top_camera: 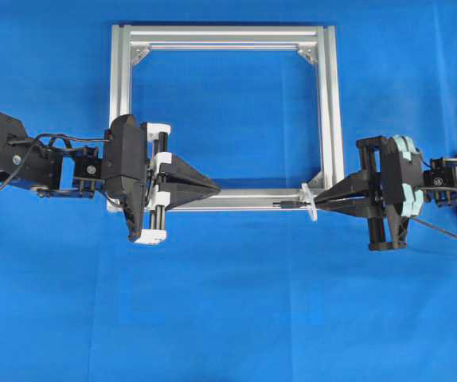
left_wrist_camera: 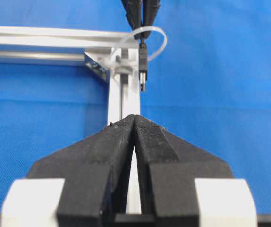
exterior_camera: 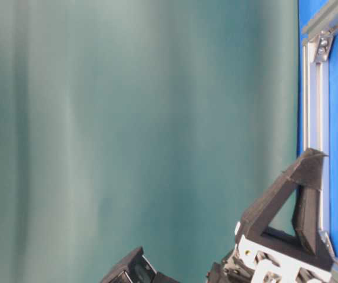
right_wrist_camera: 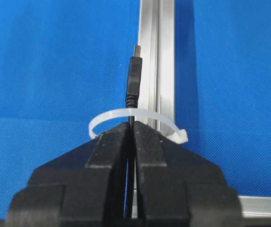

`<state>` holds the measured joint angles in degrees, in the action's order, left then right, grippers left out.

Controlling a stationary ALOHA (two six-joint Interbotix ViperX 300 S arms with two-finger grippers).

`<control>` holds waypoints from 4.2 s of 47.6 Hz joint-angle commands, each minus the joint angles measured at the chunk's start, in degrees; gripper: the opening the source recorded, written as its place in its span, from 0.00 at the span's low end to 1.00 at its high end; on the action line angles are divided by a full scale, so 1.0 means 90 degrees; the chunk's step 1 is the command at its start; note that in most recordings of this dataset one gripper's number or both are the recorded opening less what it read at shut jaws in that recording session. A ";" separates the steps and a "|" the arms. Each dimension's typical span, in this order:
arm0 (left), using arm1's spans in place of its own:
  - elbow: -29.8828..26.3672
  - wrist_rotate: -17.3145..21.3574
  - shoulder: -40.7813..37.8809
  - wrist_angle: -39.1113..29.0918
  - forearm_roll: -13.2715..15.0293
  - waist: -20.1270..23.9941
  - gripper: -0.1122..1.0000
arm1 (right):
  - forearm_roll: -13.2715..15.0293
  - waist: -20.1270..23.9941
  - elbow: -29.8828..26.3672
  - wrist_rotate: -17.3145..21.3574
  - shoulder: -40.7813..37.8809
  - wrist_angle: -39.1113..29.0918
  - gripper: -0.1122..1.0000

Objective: Insert the wire through the string loop located on the right side.
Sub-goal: 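Move the open left gripper toward the plug emerging from the loop, then close the left gripper on the USB plug beyond the loop, then open the right gripper and pull the cable leftward with the left gripper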

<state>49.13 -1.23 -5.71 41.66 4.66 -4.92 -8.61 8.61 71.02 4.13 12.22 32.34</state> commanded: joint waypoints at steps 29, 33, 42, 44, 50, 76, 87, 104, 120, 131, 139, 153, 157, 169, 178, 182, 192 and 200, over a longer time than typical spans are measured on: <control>-0.2441 0.0020 -0.1064 -0.1045 0.0000 -0.0029 0.10 | 0.0010 -0.0010 -0.0078 -0.0078 0.0029 0.0068 0.06; -0.2676 0.0020 -0.1172 -0.1260 0.0000 0.0000 0.10 | 0.0010 -0.0010 -0.0078 -0.0078 0.0029 0.0068 0.06; -0.2783 0.0020 -0.1221 -0.1416 0.0000 0.0010 0.10 | 0.0010 0.0000 -0.0078 -0.0078 0.0029 0.0068 0.06; -0.2773 0.0020 -0.1221 -0.1416 0.0000 0.0010 0.10 | 0.0010 0.0000 -0.0078 -0.0078 0.0029 0.0068 0.06; -0.2764 0.0020 -0.1221 -0.1426 0.0000 0.0010 0.10 | 0.0010 -0.0010 -0.0088 -0.0078 0.0029 0.0088 0.06; -0.2793 0.0029 -0.1230 -0.1504 0.0000 -0.0029 0.69 | 0.0010 -0.0010 -0.0088 -0.0088 0.0029 0.0098 0.06; -0.2813 0.0029 -0.1240 -0.1514 0.0000 -0.0010 0.90 | 0.0010 -0.0010 -0.0078 -0.0098 0.0029 0.0098 0.06; -0.2969 0.0029 -0.1895 -0.1523 0.0000 0.0020 0.89 | 0.0010 -0.0010 -0.0068 -0.0098 0.0029 0.0098 0.06; -0.2920 0.0029 -0.1885 -0.1563 0.0000 0.0039 0.89 | 0.0010 -0.0010 -0.0068 -0.0098 0.0029 0.0098 0.06; -0.2930 0.0029 -0.1885 -0.1563 0.0000 0.0039 0.89 | 0.0010 -0.0010 -0.0068 -0.0098 0.0029 0.0098 0.06; -0.2949 0.0029 -0.1885 -0.1553 0.0000 0.0039 0.89 | 0.0010 0.0000 -0.0068 -0.0098 0.0029 0.0098 0.06; -0.2959 0.0029 -0.1885 -0.1563 0.0000 0.0039 0.89 | 0.0010 -0.0010 -0.0068 -0.0098 0.0029 0.0098 0.06; -0.2969 0.0029 -0.1895 -0.1563 -0.0010 0.0039 0.89 | 0.0010 -0.0010 -0.0068 -0.0098 0.0029 0.0098 0.06; -0.2988 0.0029 -0.1895 -0.1699 0.0010 0.0039 0.80 | 0.0010 -0.0010 -0.0078 -0.0098 0.0029 0.0098 0.06; -0.3096 0.0127 -0.1924 -0.1855 0.0010 0.0039 0.33 | 0.0010 -0.0010 -0.0078 -0.0098 0.0029 0.0098 0.06; -0.3105 0.0127 -0.1924 -0.1855 0.0010 0.0039 0.17 | 0.0010 -0.0010 -0.0078 -0.0098 0.0029 0.0098 0.06; -0.3096 0.0127 -0.1924 -0.1855 0.0000 0.0039 0.17 | 0.0010 -0.0010 -0.0068 -0.0127 0.0029 0.0078 0.06; -0.3096 0.0117 -0.1924 -0.1855 0.0010 0.0039 0.17 | 0.0010 -0.0049 -0.0059 -0.0137 0.0029 0.0000 0.07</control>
<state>22.59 -0.26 -23.99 24.70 4.75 -4.48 -8.53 8.53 71.02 2.99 12.22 32.34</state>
